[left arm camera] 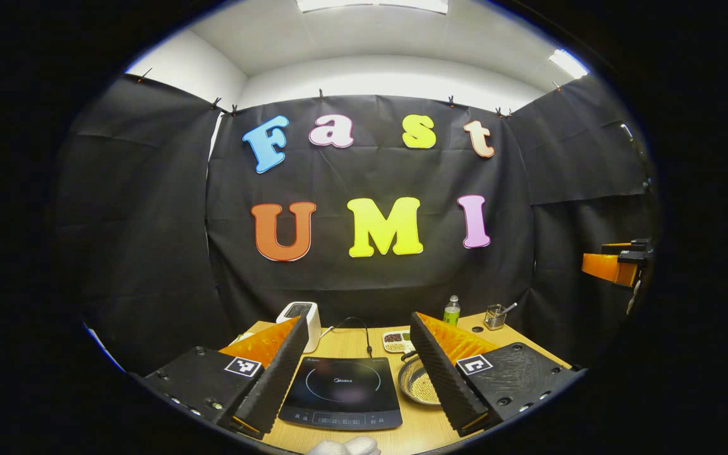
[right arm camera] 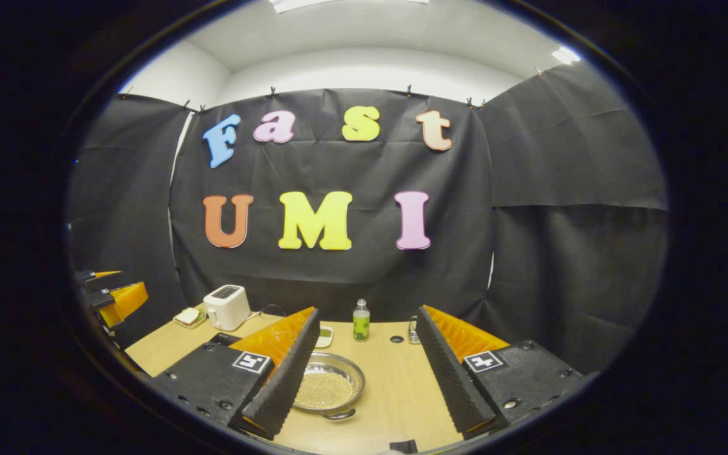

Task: First push the handle of the pot to place it horizontally, then grasp the pot with both hands and set it on the induction cooktop.

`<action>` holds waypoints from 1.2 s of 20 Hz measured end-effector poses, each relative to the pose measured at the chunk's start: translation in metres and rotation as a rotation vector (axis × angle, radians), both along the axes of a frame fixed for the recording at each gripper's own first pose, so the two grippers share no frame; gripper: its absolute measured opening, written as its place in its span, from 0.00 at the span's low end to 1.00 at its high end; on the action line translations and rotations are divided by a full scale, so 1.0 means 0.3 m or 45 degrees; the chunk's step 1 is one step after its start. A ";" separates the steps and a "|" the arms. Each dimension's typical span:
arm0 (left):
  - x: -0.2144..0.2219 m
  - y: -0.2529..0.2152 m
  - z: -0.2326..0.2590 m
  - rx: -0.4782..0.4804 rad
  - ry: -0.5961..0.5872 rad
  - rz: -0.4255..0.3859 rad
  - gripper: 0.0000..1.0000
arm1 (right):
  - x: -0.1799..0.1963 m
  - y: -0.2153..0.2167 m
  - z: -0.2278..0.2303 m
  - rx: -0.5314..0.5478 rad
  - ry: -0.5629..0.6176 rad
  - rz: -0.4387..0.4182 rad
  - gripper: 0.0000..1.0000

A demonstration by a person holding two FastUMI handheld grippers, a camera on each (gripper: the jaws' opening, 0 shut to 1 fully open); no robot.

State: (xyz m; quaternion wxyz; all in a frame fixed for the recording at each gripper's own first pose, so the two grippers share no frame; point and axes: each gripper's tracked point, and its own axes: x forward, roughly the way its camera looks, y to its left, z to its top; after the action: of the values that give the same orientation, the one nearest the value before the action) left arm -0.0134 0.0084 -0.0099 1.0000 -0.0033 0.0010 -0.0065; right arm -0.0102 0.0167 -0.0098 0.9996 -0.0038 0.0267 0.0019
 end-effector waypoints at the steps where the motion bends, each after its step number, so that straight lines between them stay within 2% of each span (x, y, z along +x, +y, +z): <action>1: -0.003 0.004 -0.003 0.000 0.000 0.000 0.96 | 0.000 0.011 -0.013 -0.006 0.015 0.007 0.92; 5: -0.018 0.025 -0.026 -0.018 0.008 0.017 0.96 | -0.006 0.090 -0.119 -0.022 0.161 0.101 0.64; 6: -0.019 0.033 -0.035 -0.022 0.010 0.026 0.96 | 0.000 0.113 -0.154 -0.015 0.201 0.140 0.51; 7: -0.022 0.041 -0.045 -0.022 0.011 0.038 0.96 | 0.006 0.133 -0.198 -0.015 0.240 0.170 0.48; 8: -0.026 0.051 -0.054 -0.023 0.015 0.052 0.96 | 0.011 0.152 -0.250 -0.022 0.283 0.205 0.35; 10: -0.036 0.066 -0.081 -0.039 0.023 0.078 0.96 | 0.012 0.196 -0.368 -0.030 0.374 0.283 0.17; 11: -0.043 0.071 -0.093 -0.048 0.035 0.089 0.96 | 0.011 0.201 -0.440 -0.041 0.438 0.295 0.15; 12: -0.050 0.074 -0.109 -0.056 0.047 0.093 0.96 | 0.007 0.206 -0.504 -0.044 0.483 0.319 0.08; 14: -0.061 0.077 -0.118 -0.049 0.047 0.099 0.96 | 0.005 0.233 -0.620 -0.037 0.558 0.359 0.01; 15: -0.069 0.090 -0.129 -0.041 0.051 0.111 0.96 | 0.001 0.238 -0.683 -0.037 0.601 0.362 0.04; 16: -0.080 0.092 -0.137 -0.041 0.057 0.113 0.96 | -0.001 0.239 -0.742 -0.048 0.653 0.368 0.01; 19: -0.096 0.086 -0.161 -0.050 0.073 0.118 0.96 | -0.001 0.268 -0.906 -0.059 0.777 0.387 0.04; 23: -0.116 0.094 -0.169 -0.042 0.098 0.140 0.96 | 0.005 0.312 -1.073 -0.054 0.901 0.423 0.04; 24: -0.125 0.103 -0.165 -0.037 0.100 0.148 0.96 | 0.012 0.327 -1.102 -0.057 0.922 0.433 0.01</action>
State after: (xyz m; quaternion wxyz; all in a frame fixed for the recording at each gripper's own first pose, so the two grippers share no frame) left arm -0.0508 0.0392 -0.0595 0.9977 -0.0180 0.0399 0.0518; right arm -0.0065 0.1148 -0.3403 0.9107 -0.0291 0.3762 0.1679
